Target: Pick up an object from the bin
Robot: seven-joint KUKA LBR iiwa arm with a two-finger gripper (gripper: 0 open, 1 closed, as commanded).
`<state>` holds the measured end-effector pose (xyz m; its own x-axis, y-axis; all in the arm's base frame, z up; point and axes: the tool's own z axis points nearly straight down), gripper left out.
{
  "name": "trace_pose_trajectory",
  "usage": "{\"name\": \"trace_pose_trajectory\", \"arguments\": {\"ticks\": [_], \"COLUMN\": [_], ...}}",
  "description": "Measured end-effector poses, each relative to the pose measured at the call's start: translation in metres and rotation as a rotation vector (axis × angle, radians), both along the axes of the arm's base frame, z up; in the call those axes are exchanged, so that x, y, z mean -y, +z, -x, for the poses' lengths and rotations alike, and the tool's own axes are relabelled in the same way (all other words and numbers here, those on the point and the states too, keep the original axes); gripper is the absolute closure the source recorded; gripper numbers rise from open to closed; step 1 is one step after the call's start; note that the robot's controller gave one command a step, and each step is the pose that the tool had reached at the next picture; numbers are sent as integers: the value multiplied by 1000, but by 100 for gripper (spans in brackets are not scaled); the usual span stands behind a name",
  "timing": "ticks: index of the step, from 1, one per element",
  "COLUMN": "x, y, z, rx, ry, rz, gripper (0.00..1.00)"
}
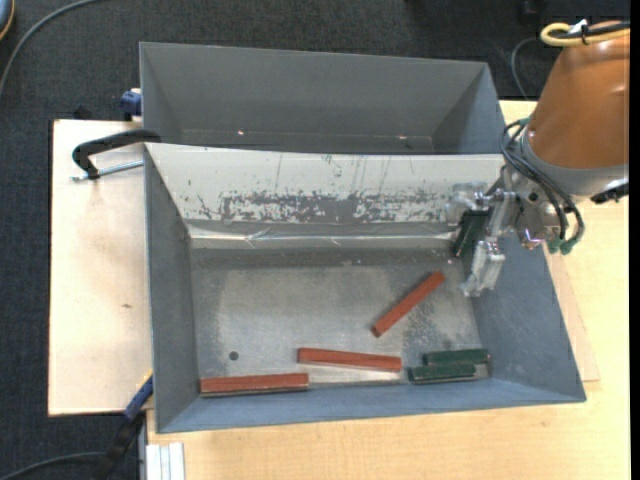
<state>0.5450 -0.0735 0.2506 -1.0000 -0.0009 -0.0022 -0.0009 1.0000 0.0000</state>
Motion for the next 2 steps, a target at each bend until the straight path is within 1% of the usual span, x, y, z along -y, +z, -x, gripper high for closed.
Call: {"name": "trace_pose_trajectory", "arguments": {"ticks": [1,2], "x": [2,3], "y": [-169,-164], "z": [-10,-12], "rx": [-9,-1], "ry": [-19,-19], "rz": [-2,0], "gripper": [0,100]}}
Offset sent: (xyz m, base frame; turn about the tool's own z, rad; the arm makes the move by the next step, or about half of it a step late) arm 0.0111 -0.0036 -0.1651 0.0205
